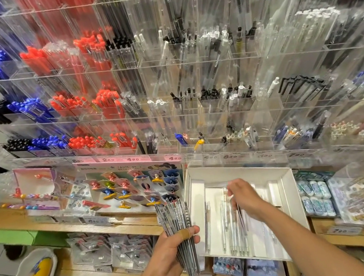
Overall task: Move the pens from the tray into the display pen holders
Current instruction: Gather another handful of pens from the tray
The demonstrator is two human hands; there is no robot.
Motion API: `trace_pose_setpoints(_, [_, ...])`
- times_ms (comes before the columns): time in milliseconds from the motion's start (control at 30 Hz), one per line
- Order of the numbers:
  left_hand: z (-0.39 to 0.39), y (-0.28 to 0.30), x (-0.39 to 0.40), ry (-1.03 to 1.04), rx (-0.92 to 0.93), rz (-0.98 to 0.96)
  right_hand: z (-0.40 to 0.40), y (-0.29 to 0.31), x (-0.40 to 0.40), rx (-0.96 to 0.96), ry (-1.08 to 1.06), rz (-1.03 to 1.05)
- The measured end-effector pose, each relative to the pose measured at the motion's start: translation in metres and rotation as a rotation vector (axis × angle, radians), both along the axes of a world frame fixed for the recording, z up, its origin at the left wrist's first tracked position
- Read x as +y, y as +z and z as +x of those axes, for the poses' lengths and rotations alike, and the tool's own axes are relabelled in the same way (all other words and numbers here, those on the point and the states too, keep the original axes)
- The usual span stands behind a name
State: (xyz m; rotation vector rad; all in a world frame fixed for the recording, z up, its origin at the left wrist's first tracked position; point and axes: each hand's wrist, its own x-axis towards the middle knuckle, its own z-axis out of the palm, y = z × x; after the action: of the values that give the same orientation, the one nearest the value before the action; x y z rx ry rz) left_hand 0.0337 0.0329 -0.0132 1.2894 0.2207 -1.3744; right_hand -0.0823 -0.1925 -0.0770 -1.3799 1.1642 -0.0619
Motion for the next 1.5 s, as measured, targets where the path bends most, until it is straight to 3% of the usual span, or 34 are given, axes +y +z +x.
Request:
trace_pose_setpoints(200, [0.001, -0.003, 0.0, 0.016, 0.004, 0.008, 0.045, -0.03, 0.039, 0.283, 0.416, -0.116])
trace_pose_setpoints(467, [0.006, -0.007, 0.002, 0.01, 0.005, 0.025, 0.05, -0.032, 0.038, 0.349, 0.557, -0.253])
trace_pose_setpoints(733, [0.006, -0.005, 0.0, -0.011, -0.01, 0.009, 0.038, -0.032, 0.052, 0.576, 0.71, -0.475])
trace_pose_setpoints(867, [0.006, -0.008, 0.0, -0.011, -0.029, 0.019, 0.041, -0.03, 0.054, 0.597, 0.644, -0.48])
trace_pose_setpoints(933, [0.007, -0.008, 0.001, -0.003, -0.027, 0.014, 0.038, -0.028, 0.044, 0.467, 0.527, -0.388])
trace_pose_setpoints(1100, [0.01, -0.008, 0.011, 0.053, 0.004, -0.023, 0.017, 0.002, 0.026, 0.038, 0.19, 0.115])
trace_pose_setpoints(1233, [0.007, -0.002, 0.031, 0.12, 0.015, -0.061, 0.012, 0.026, 0.027, -0.124, 0.026, 0.389])
trace_pose_setpoints(1367, [-0.003, 0.001, 0.067, 0.258, -0.009, -0.089, 0.033, 0.056, 0.042, -0.216, 0.076, 0.486])
trace_pose_setpoints(1500, [-0.038, -0.008, 0.112, 0.564, 0.004, -0.051, 0.056, 0.083, 0.085, -0.254, 0.357, 0.59])
